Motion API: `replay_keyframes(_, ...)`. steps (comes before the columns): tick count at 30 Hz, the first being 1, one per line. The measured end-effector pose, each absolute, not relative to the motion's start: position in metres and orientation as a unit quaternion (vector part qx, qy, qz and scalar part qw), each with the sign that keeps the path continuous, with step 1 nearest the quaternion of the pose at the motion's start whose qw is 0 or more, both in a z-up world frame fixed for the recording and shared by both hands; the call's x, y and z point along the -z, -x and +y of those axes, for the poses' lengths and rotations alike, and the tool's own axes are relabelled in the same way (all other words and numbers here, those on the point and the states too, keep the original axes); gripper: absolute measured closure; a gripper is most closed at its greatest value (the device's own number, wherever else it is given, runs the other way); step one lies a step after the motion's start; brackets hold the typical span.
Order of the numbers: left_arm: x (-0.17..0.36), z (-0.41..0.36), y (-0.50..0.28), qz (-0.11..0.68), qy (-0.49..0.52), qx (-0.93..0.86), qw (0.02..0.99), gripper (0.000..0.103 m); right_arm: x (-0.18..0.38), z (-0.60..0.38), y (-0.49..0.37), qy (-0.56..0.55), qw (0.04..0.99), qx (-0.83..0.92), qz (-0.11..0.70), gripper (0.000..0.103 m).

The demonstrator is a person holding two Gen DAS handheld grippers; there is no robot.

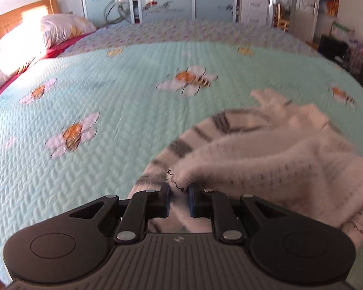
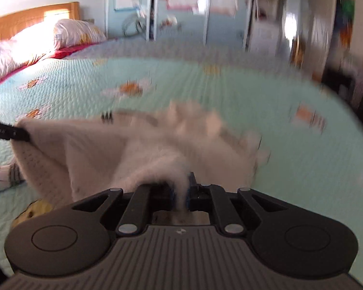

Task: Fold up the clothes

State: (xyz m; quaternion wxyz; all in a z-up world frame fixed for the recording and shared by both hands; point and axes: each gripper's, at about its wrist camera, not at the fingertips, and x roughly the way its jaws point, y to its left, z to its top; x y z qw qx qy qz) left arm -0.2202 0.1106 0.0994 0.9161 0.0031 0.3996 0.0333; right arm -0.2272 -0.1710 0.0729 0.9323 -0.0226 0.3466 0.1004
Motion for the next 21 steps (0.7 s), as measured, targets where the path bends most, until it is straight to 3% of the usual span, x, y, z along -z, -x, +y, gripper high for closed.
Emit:
replay_keyframes(2, -0.097, 0.121, 0.231, 0.414, 0.003, -0.034, 0.91, 0.084, -0.062, -0.167, 0.228, 0.016, 0.913, -0.113, 0.391, 0.082)
replay_keyframes(7, -0.1, 0.138, 0.259, 0.435, 0.006, -0.05, 0.899, 0.078, -0.085, -0.173, 0.263, -0.043, 0.902, -0.161, 0.398, 0.047)
replay_keyframes(12, -0.129, 0.145, 0.285, 0.437, 0.034, -0.073, 0.896, 0.062, -0.118, -0.18, 0.287, -0.099, 0.891, -0.193, 0.399, 0.042)
replay_keyframes(18, -0.175, 0.118, 0.295, 0.428, 0.021, -0.068, 0.901, 0.042, -0.158, -0.166, 0.291, -0.111, 0.884, -0.196, 0.41, 0.027)
replay_keyframes(21, -0.195, 0.103, 0.295, 0.433, 0.022, -0.061, 0.899, 0.038, -0.175, -0.164, 0.289, -0.113, 0.885, -0.179, 0.414, 0.026)
